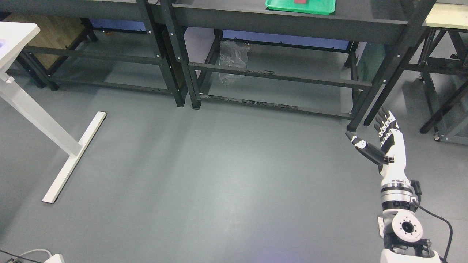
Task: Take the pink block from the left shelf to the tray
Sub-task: 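Drive toward the shelf with the green tray, right hand raised, then reach the right hand down to the pink block on the green tray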
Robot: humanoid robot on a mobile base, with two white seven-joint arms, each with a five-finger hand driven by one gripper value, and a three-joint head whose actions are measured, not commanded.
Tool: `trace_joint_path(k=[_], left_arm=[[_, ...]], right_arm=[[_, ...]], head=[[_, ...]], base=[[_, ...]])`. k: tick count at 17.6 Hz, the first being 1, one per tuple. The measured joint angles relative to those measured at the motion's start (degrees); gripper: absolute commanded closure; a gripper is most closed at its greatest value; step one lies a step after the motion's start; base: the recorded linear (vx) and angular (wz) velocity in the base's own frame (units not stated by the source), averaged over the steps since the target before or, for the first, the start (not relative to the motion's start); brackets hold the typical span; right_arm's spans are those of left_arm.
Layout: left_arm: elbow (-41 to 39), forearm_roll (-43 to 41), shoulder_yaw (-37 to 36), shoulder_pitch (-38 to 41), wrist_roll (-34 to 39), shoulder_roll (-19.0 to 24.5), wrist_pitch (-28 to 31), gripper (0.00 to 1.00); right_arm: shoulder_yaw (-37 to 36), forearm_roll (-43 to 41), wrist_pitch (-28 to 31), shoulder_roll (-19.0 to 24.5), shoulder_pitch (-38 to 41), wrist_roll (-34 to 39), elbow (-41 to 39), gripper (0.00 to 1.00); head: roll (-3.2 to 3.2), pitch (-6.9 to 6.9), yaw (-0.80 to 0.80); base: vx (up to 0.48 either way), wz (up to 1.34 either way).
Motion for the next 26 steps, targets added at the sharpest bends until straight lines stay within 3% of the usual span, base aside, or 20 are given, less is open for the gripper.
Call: trace_joint_path(k=[5, 12, 19, 26], left_arm=[[0.0, 0.0, 0.0, 0.0, 0.0, 0.0, 0.0, 0.0], [0.0, 0.0, 0.0, 0.0, 0.0, 0.0, 0.0, 0.0], [0.0, 0.0, 0.0, 0.0, 0.0, 0.0, 0.0, 0.0], [0.0, 0.0, 0.0, 0.0, 0.0, 0.0, 0.0, 0.0]], right_arm=[[-0.5, 6.1, -2.0, -0.3, -0.1, -5.1, 0.0, 0.03], [0.4, 17.3, 1.6, -3.1, -0.7, -13.9, -0.9, 0.0], [1.6, 28.5, -4.9, -4.2, -0.2, -13.1, -2.3, 0.01], [2.3, 41.7, -5.9, -4.7, 0.0, -10.8, -3.1, 0.01]], head=[[0.0, 0.0, 0.0], [0.0, 0.0, 0.0], [0.0, 0.0, 0.0], [0.0, 0.0, 0.0]], base=[[0.084, -0.02], [0.231, 0.0], [0.3, -0.03], [0.316, 0.06]])
